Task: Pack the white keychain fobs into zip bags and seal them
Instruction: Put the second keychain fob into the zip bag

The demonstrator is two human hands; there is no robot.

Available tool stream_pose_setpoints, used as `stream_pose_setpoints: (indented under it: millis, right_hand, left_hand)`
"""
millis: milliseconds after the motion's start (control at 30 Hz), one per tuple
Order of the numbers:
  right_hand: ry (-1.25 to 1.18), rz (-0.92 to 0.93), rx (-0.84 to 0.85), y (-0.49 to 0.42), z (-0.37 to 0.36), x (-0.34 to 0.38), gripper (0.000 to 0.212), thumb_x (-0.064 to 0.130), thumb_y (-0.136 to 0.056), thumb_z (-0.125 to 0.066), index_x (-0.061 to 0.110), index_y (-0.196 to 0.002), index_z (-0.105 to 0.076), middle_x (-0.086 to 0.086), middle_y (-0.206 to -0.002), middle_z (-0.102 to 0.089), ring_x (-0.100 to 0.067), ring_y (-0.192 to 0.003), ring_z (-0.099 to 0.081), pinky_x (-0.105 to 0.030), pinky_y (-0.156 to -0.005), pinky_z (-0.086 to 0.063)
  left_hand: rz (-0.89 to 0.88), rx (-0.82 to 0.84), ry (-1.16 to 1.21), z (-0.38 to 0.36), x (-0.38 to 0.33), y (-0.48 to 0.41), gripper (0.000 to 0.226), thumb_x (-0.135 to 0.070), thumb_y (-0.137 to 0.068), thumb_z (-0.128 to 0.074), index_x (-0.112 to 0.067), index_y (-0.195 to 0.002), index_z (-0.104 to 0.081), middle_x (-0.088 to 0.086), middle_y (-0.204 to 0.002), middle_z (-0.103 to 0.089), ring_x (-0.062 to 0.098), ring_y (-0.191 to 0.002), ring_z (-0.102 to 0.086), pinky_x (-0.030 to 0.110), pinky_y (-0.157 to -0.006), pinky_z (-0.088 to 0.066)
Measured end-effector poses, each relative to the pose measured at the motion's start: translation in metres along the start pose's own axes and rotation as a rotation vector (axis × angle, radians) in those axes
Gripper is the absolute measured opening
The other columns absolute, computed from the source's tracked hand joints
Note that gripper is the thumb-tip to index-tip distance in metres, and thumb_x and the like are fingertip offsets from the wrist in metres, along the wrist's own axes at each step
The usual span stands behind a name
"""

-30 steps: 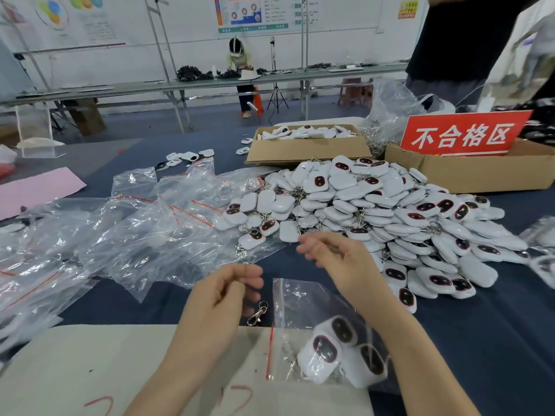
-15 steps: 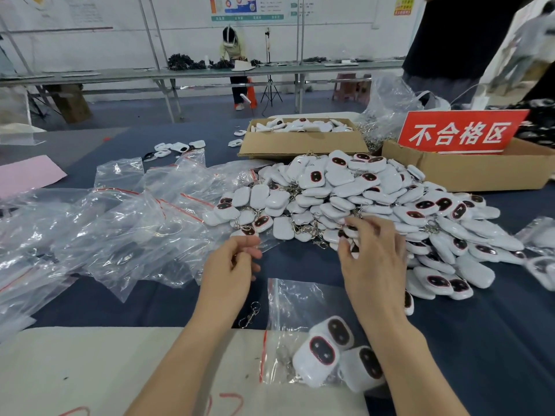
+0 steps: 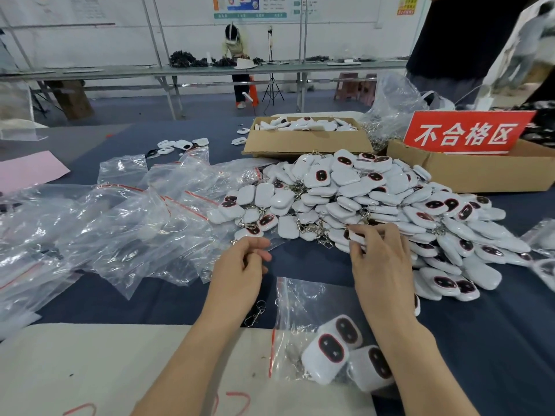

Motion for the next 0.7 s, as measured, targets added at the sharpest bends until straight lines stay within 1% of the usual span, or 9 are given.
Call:
stream_pose_setpoints:
  millis: [100,167,233,300,333,400,500,600,700]
  right_hand:
    - [-0.029,0.055,-0.083,0.000,0.013,0.009,0.027,0.023,-0.100,-0.058,0.019,-0.124,-0.067,-0.004,-0.111,-0.059,-0.025,-0.103,-0.056,-0.042,-0.092,-0.045]
    - [-0.279,0.061,-0.072,-0.004,0.018,0.012,0.025,0.032,-0.102,-0.053,0.027,-0.123,-0.066,0.006,-0.109,-0.060,-0.012,-0.098,-0.058,-0.027,-0.087,-0.048]
    - [-0.653,0.031,0.081,-0.009,0.009,0.016,0.020,0.028,-0.102,-0.053,0.037,-0.113,-0.067,0.014,-0.100,-0.065,-0.001,-0.090,-0.061,-0.013,-0.080,-0.048]
    - [-0.911,0.047,0.275,-0.007,-0.002,0.029,0.027,0.014,-0.101,-0.055,0.036,-0.103,-0.070,0.007,-0.087,-0.071,-0.002,-0.080,-0.065,-0.013,-0.076,-0.051]
    - [-0.961,0.072,0.360,-0.004,-0.008,0.036,0.029,0.009,-0.100,-0.055,0.034,-0.102,-0.071,0.003,-0.085,-0.072,-0.006,-0.079,-0.066,-0.015,-0.076,-0.053]
    - [-0.981,0.110,0.482,0.005,-0.019,0.047,0.027,0.006,-0.099,-0.055,0.027,-0.104,-0.071,0.002,-0.091,-0.074,-0.010,-0.085,-0.069,-0.018,-0.080,-0.055]
    - [-1.085,0.066,0.595,0.013,-0.034,0.050,0.029,0.001,-0.099,-0.053,0.018,-0.113,-0.071,0.003,-0.108,-0.074,-0.009,-0.103,-0.070,-0.019,-0.086,-0.055]
    - [-1.139,-0.045,0.632,0.016,-0.048,0.044,0.031,0.011,-0.096,-0.061,0.023,-0.125,-0.067,0.006,-0.118,-0.072,-0.009,-0.109,-0.068,-0.022,-0.091,-0.055]
    - [-1.030,-0.034,0.615,0.016,-0.055,0.041,0.029,0.015,-0.092,-0.068,0.026,-0.119,-0.070,0.009,-0.112,-0.075,-0.007,-0.104,-0.070,-0.024,-0.094,-0.055]
  left_hand:
    - [0.002,0.005,0.008,0.000,0.000,0.001,0.040,0.000,-0.099,-0.040,-0.030,-0.102,-0.066,-0.020,-0.083,-0.069,-0.001,-0.067,-0.061,0.026,-0.074,-0.048]
    - [-0.011,0.016,0.044,0.000,-0.005,0.003,0.039,-0.002,-0.100,-0.042,-0.030,-0.102,-0.068,-0.018,-0.085,-0.070,0.000,-0.070,-0.062,0.027,-0.074,-0.048]
    - [-0.051,0.046,0.119,0.000,-0.016,0.007,0.034,-0.009,-0.102,-0.048,-0.034,-0.101,-0.071,-0.016,-0.091,-0.072,0.001,-0.075,-0.064,0.024,-0.072,-0.052]
    - [-0.103,0.110,0.192,-0.003,-0.027,0.013,0.022,-0.028,-0.104,-0.054,-0.039,-0.104,-0.073,-0.015,-0.099,-0.074,-0.001,-0.081,-0.066,0.016,-0.071,-0.052]
    - [-0.110,0.154,0.210,-0.007,-0.031,0.015,0.020,-0.040,-0.102,-0.054,-0.039,-0.107,-0.073,-0.016,-0.102,-0.074,-0.002,-0.084,-0.067,0.013,-0.072,-0.051]
    - [-0.120,0.241,0.198,-0.016,-0.036,0.020,0.029,-0.050,-0.093,-0.054,-0.037,-0.112,-0.072,-0.019,-0.104,-0.075,-0.003,-0.089,-0.068,0.010,-0.074,-0.049]
    - [-0.134,0.308,0.173,-0.026,-0.040,0.021,0.021,-0.037,-0.092,-0.063,-0.035,-0.112,-0.069,-0.013,-0.101,-0.076,0.000,-0.092,-0.069,0.011,-0.080,-0.050]
    - [-0.134,0.295,0.137,-0.027,-0.037,0.020,0.022,-0.024,-0.094,-0.071,-0.032,-0.115,-0.069,-0.008,-0.102,-0.076,0.010,-0.096,-0.070,0.018,-0.083,-0.054]
    - [-0.147,0.268,0.096,-0.025,-0.036,0.019,0.020,-0.027,-0.095,-0.070,-0.028,-0.115,-0.069,-0.008,-0.101,-0.075,0.011,-0.095,-0.070,0.021,-0.085,-0.054]
Point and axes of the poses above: each hand's wrist, its own y-axis away from the middle knuckle, its own z-axis out of the back of the hand, x = y × z, the point moved 10 cm from there along -y, towards the middle knuckle
